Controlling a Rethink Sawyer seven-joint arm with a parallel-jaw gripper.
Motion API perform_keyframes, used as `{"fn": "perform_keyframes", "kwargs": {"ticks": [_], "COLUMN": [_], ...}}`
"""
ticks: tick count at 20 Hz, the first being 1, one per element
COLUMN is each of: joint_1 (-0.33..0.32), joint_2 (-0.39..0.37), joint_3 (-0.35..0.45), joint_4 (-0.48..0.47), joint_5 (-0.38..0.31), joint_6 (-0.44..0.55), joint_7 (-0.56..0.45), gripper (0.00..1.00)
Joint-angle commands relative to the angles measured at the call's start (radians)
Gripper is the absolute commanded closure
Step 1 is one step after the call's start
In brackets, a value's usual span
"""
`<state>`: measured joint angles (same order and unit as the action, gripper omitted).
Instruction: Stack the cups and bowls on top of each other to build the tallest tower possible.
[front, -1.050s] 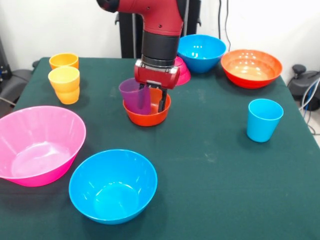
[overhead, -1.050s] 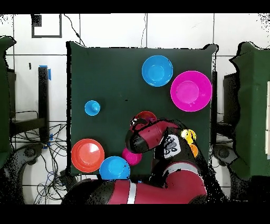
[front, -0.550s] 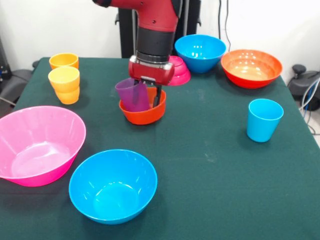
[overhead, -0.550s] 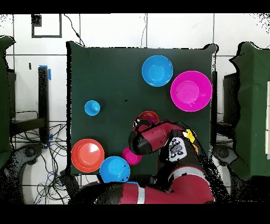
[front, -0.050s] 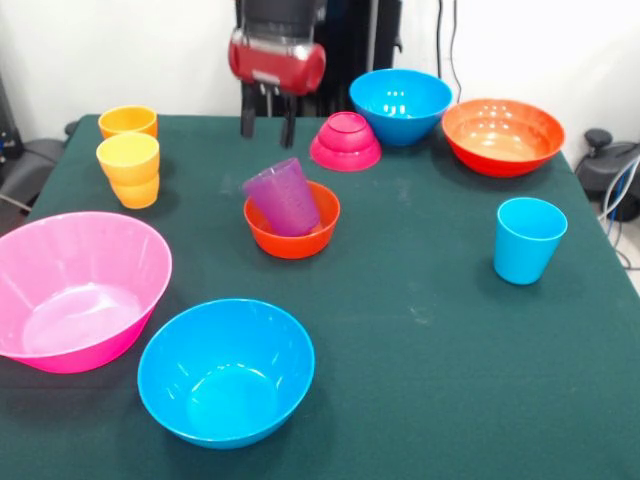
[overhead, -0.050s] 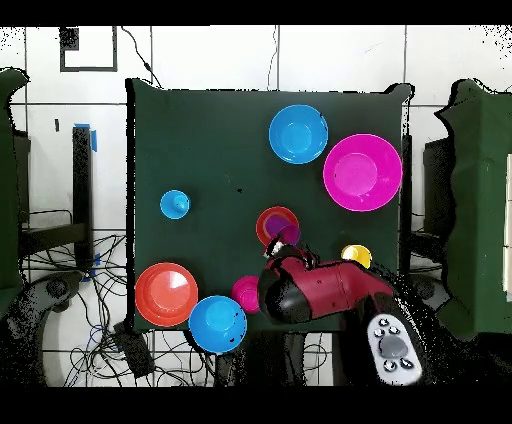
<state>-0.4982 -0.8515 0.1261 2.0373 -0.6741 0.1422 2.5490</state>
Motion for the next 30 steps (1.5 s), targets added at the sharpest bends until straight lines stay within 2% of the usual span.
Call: {"fn": "perform_keyframes", "kwargs": {"ticks": [1, 4, 9, 13, 18, 24, 30], "joint_1": [-0.041, -0.044, -0.093, -0.1, -0.076, -0.061, -0.007], "joint_2": [-0.196, -0.175, -0.217, -0.211, -0.148, -0.112, -0.003], "joint_3": [0.209, 0.227, 0.3, 0.31, 0.279, 0.258, 0.191], "joint_4": [0.183, 0.176, 0.217, 0.203, 0.169, 0.148, 0.066], "joint_5": [0.099, 0.088, 0.124, 0.093, 0.029, -0.003, -0.072], "joint_6": [0.207, 0.192, 0.204, 0.189, 0.143, 0.117, 0.041], "joint_7": [-0.194, -0.166, -0.17, -0.164, -0.107, -0.089, -0.038], "gripper": [0.0, 0.0, 0.0, 0.0, 0.0, 0.0, 0.0]}}
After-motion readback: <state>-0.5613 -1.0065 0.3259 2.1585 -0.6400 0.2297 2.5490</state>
